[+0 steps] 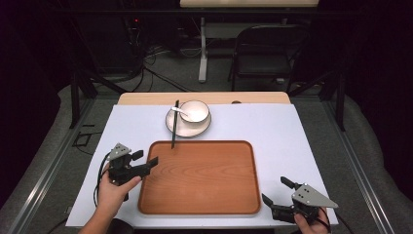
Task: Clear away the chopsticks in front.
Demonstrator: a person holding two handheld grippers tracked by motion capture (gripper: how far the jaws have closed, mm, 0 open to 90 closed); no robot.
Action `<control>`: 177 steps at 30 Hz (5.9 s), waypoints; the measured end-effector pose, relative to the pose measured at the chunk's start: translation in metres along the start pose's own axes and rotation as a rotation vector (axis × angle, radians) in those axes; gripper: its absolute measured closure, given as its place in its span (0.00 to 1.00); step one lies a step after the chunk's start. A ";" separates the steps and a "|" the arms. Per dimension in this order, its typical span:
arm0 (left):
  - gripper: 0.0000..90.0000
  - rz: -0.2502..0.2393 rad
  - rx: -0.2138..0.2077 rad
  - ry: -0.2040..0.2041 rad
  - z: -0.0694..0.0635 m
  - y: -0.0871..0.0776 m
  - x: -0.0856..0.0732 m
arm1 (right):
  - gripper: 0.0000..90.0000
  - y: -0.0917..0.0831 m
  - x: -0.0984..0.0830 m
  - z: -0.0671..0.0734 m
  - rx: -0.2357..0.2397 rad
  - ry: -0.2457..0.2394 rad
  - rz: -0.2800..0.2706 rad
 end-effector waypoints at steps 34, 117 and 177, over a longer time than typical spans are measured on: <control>0.35 0.105 0.070 -0.068 0.002 0.049 0.072 | 0.16 0.001 0.000 0.000 0.000 0.009 0.004; 0.86 0.402 0.273 -0.371 0.038 0.167 0.078 | 0.16 0.000 -0.001 -0.002 0.014 0.027 -0.006; 0.96 0.397 0.159 -0.471 0.035 0.032 0.044 | 0.16 0.002 -0.001 -0.001 0.016 0.032 0.006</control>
Point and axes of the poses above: each handheld gripper's, and its own axes: y roughly forward along the jaws, x roughly out of its top, z roughly to its left, the point moved 10 cm from there along y, roughly forward along the jaws, and after that the axes turned 14 degrees about -y, right-handed, at the moved point
